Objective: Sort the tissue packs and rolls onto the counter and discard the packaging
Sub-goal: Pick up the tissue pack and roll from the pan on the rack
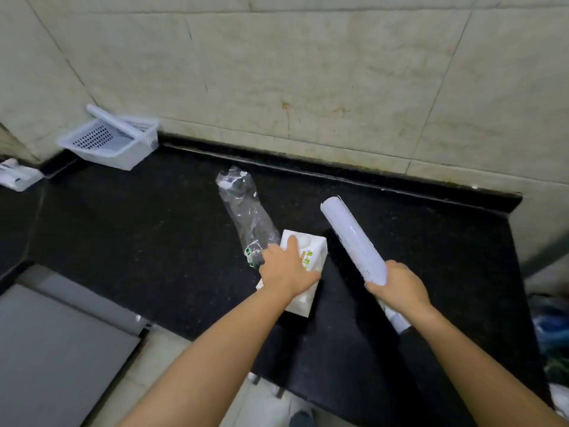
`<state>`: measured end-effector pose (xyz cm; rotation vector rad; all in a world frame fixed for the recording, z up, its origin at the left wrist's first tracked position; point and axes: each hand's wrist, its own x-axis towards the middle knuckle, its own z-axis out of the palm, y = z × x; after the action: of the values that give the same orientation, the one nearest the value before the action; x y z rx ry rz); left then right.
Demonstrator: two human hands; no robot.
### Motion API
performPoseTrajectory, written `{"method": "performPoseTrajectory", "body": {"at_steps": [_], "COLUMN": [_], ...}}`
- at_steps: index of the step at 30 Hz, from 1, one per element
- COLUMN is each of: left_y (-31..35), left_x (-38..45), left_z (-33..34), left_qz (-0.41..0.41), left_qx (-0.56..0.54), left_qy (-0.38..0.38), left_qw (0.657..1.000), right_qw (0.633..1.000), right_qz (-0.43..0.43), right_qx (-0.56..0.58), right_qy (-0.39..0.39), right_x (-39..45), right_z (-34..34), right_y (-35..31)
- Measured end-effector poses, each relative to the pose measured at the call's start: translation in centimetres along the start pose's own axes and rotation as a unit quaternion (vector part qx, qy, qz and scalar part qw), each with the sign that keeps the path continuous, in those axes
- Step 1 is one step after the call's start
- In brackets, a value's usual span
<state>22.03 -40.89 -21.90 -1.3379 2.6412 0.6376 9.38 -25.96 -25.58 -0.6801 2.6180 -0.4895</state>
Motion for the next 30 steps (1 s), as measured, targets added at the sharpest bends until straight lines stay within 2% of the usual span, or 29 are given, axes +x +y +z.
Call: {"method": "performPoseTrajectory", "body": {"at_steps": [8,11,17,21,25,30], "left_y": [3.9,3.9,2.5,1.8,0.9,2.0], "left_x": [7.8,9.5,10.5,10.4,10.6,10.4], "left_z": [4.1,5.0,6.1,5.2,2.6,-0.7], "left_qz": [0.017,0.011,0.062,0.122,0.174,0.277], "left_qx": [0.031,0.056,0.089,0.1,0.129,0.182], "left_qy": [-0.028,-0.006,0.032,0.018,0.01,0.003], "left_qw": [0.999,0.998,0.994,0.987,0.976,0.944], "right_qw": [0.995,0.993,0.992,0.991,0.99,0.986], "right_qz": [0.097,0.106,0.099,0.079,0.076,0.082], "right_qx": [0.012,-0.022,-0.049,-0.103,-0.107,-0.118], "right_qy": [0.029,0.045,0.062,0.044,0.054,0.085], "right_x": [2.8,2.8,2.7,2.5,1.9,0.0], "right_z": [2.8,3.7,4.7,4.3,3.1,-0.8], "right_y": [0.1,-0.2,-0.6,-0.8,-2.2,-3.4]}}
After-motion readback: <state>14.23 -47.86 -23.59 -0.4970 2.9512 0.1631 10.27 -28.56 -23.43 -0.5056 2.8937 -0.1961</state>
